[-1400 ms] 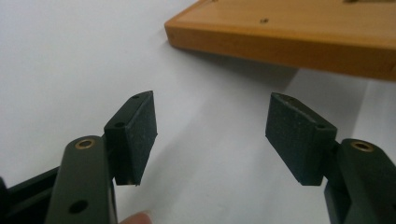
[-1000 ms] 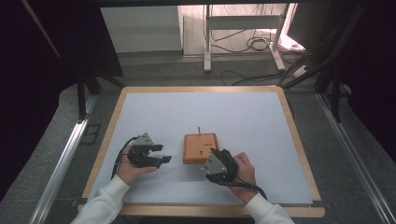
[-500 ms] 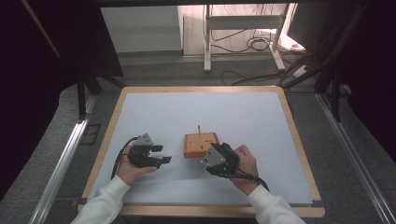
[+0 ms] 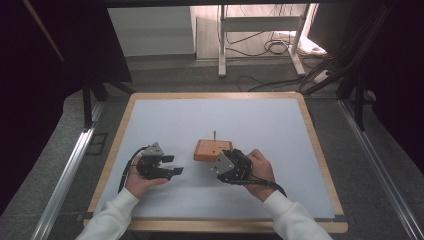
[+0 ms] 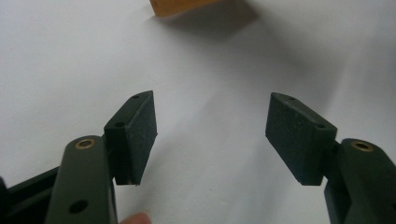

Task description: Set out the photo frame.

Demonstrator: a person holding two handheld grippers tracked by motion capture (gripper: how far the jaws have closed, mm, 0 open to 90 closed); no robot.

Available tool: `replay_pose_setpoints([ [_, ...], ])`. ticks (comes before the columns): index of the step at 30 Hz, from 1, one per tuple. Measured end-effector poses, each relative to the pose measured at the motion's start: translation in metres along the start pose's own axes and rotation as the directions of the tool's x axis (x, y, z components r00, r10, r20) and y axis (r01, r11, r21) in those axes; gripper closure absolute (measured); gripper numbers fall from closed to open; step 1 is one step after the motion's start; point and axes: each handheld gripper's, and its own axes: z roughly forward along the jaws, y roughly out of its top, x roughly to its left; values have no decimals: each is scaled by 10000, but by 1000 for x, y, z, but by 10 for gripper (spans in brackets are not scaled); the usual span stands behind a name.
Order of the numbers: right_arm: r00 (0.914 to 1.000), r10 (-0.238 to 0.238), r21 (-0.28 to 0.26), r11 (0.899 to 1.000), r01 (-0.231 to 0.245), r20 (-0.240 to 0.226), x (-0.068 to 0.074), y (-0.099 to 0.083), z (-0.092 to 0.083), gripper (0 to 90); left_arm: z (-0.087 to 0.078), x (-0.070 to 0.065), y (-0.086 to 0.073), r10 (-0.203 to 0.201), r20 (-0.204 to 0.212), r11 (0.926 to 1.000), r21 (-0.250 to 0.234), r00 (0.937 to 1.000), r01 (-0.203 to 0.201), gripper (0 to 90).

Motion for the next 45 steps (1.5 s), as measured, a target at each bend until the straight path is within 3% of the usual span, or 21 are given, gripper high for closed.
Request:
replay_pose_setpoints([
  [16,9969,-760,-200,9969,756,-206,-7,9,0,681,1,1,-1,-15,14,10000,33,10000,15,338],
  [25,9951,-483,-705,9966,423,-865,-13,18,-22,697,0,1,0,19,-11,10000,2,10000,-19,338],
  [30,9897,-292,-1111,9937,135,-1402,-13,24,-38,696,0,1,0,-25,-15,10000,-40,10000,25,338],
  [35,9795,-130,-1677,9856,-213,-2008,-12,31,-54,695,0,1,0,-77,-33,10000,-27,10000,77,339],
  [38,9689,34,-1835,9817,-503,-2474,-13,30,-57,694,-1,1,0,6,-28,10000,-42,10000,-6,338],
  [39,9689,34,-1835,9817,-503,-2474,-13,30,-57,694,-1,1,0,6,-28,10000,-42,10000,-6,338],
  [41,9560,291,-1832,9793,-857,-2918,-17,25,-53,692,-1,1,0,27,-35,10000,-25,10000,-27,338],
  [45,9553,664,-1818,9757,-1226,-2881,-27,20,-48,685,0,1,0,1,-32,10000,-45,10000,-1,338],
])
